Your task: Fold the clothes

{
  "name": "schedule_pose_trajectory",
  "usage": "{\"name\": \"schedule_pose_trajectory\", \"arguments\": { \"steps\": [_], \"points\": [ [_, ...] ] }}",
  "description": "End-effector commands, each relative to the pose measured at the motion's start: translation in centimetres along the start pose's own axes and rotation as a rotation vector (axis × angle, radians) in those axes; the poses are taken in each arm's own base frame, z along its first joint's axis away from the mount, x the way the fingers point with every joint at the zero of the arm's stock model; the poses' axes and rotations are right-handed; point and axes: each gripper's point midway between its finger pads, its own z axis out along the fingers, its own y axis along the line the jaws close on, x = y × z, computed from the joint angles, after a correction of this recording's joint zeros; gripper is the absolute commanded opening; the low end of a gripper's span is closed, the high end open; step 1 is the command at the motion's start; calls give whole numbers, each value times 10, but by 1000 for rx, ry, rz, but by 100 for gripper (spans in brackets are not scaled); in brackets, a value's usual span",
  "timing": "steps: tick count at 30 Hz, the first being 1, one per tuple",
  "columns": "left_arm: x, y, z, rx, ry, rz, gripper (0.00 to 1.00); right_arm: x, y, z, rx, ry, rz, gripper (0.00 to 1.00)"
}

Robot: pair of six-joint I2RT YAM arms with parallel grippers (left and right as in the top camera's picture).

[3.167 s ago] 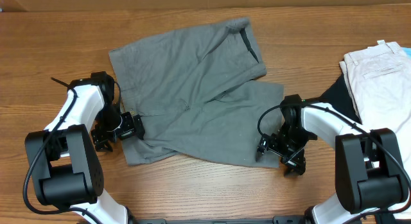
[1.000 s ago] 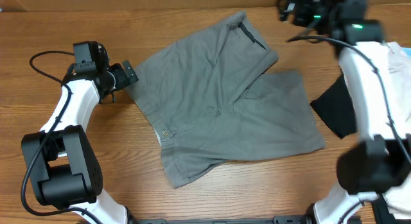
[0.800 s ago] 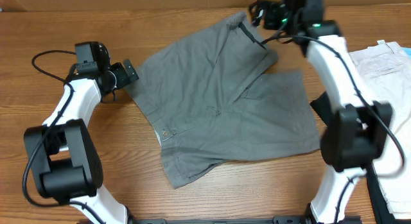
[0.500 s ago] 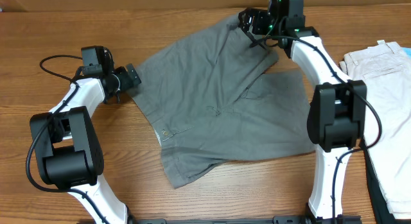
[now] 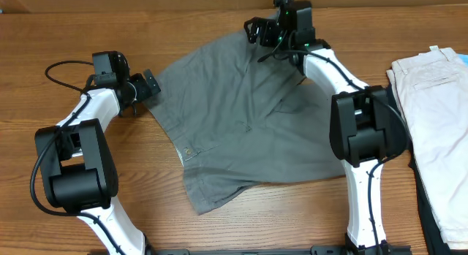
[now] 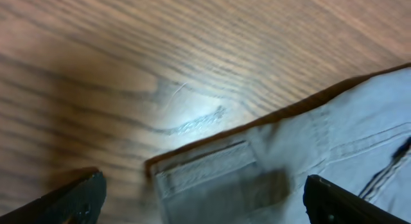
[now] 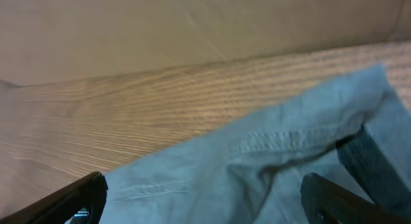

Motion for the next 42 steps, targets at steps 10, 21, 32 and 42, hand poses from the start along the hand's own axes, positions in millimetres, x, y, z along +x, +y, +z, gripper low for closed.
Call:
{"name": "schedule_pose_trajectory", "arguments": {
  "steps": [10, 21, 32, 42],
  "points": [
    [13, -39, 14, 102, 28, 58, 100, -8, -26, 18, 54, -72, 67, 100],
    [22, -54, 16, 112, 40, 109, 100, -6, -41, 33, 108, -84, 90, 89],
    [23, -55, 16, 113, 41, 116, 100, -13, -35, 34, 104, -121, 100, 83],
    [23, -55, 16, 113, 41, 116, 100, -14, -16, 39, 77, -148, 84, 83]
  ]
}}
